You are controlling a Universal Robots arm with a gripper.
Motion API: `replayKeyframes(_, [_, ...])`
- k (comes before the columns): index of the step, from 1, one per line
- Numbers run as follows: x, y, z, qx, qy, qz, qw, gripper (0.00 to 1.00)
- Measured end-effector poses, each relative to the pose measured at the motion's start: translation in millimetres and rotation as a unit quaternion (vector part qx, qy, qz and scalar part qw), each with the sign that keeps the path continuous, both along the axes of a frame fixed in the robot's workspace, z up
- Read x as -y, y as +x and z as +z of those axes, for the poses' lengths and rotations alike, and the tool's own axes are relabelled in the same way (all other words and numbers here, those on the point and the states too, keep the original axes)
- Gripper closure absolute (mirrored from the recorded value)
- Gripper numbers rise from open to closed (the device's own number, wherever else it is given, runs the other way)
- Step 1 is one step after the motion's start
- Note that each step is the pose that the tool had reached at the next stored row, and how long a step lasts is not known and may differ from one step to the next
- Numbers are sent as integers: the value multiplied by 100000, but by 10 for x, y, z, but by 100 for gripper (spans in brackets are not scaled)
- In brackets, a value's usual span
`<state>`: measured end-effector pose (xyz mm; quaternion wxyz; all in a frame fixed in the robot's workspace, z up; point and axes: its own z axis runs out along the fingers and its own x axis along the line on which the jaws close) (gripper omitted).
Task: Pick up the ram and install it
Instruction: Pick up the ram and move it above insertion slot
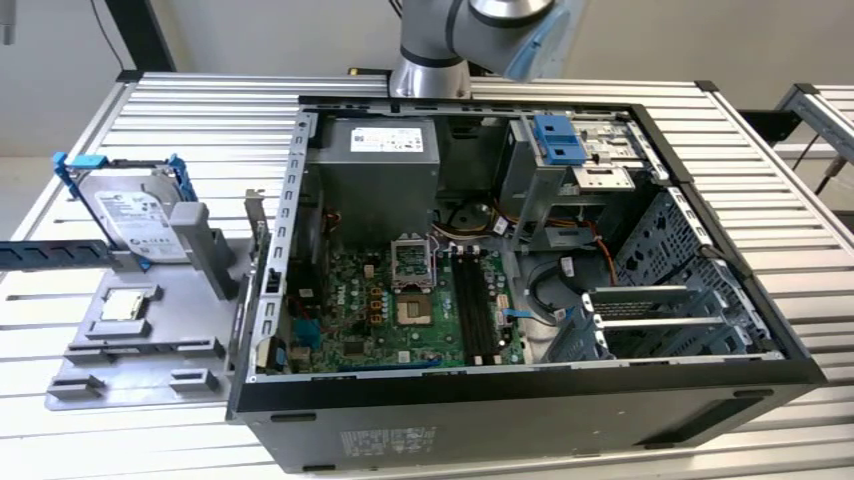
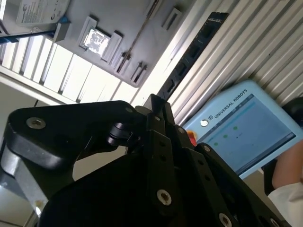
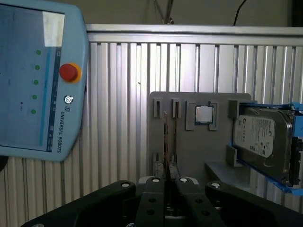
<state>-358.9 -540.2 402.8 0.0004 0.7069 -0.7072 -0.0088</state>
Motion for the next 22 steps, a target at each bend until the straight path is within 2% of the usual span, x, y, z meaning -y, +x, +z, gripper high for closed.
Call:
replayKeyframes(4, [-4,114,-1,4,6,3,100000,100])
replayKeyframes(15, [-10,517,-1,3,7,0,100000,100])
replayKeyframes(22, [-13,826,0,3,3,2,100000,100])
